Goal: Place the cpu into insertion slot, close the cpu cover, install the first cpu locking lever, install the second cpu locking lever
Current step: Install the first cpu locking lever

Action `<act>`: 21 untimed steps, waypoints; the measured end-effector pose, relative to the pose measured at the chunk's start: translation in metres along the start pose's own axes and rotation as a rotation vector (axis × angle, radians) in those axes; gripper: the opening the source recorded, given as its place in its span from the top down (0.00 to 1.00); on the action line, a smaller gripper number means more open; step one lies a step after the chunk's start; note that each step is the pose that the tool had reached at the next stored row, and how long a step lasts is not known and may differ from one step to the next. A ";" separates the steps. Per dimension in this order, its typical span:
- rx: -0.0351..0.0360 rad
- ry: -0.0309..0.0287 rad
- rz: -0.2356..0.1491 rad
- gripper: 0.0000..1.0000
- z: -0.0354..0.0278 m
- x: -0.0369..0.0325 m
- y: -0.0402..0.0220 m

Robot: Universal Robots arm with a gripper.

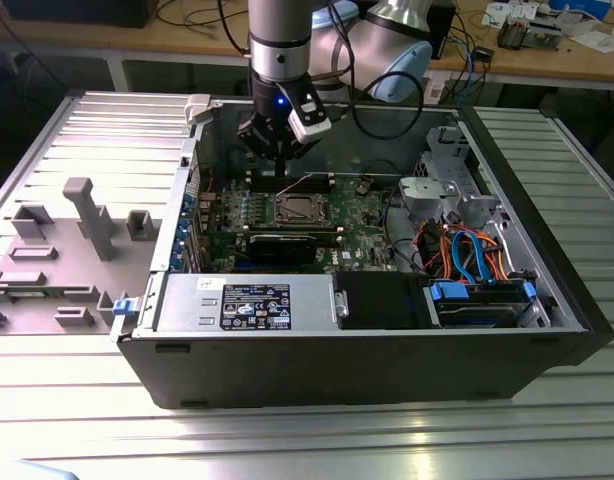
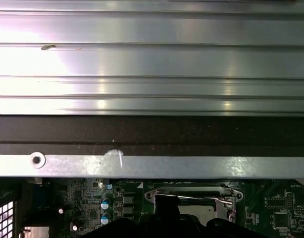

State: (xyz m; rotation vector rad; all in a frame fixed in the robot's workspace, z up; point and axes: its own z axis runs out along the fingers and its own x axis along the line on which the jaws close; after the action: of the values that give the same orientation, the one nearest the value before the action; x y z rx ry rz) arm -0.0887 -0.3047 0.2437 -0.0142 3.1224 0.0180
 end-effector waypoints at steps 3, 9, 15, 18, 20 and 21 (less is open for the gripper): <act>0.0002 0.0001 -0.001 0.89 0.0024 -0.0007 0.0004; 0.0004 0.0002 -0.008 0.89 0.0046 -0.0012 0.0006; 0.0004 0.0002 -0.009 0.89 0.0058 -0.0012 0.0006; 0.0003 0.0002 -0.010 0.89 0.0064 -0.0012 0.0006; 0.0003 0.0002 -0.010 0.89 0.0069 -0.0013 0.0006; 0.0003 0.0002 -0.010 0.89 0.0071 -0.0013 0.0006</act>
State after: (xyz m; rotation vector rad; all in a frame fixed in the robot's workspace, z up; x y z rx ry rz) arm -0.0872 -0.3041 0.2367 -0.0299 3.1224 0.0174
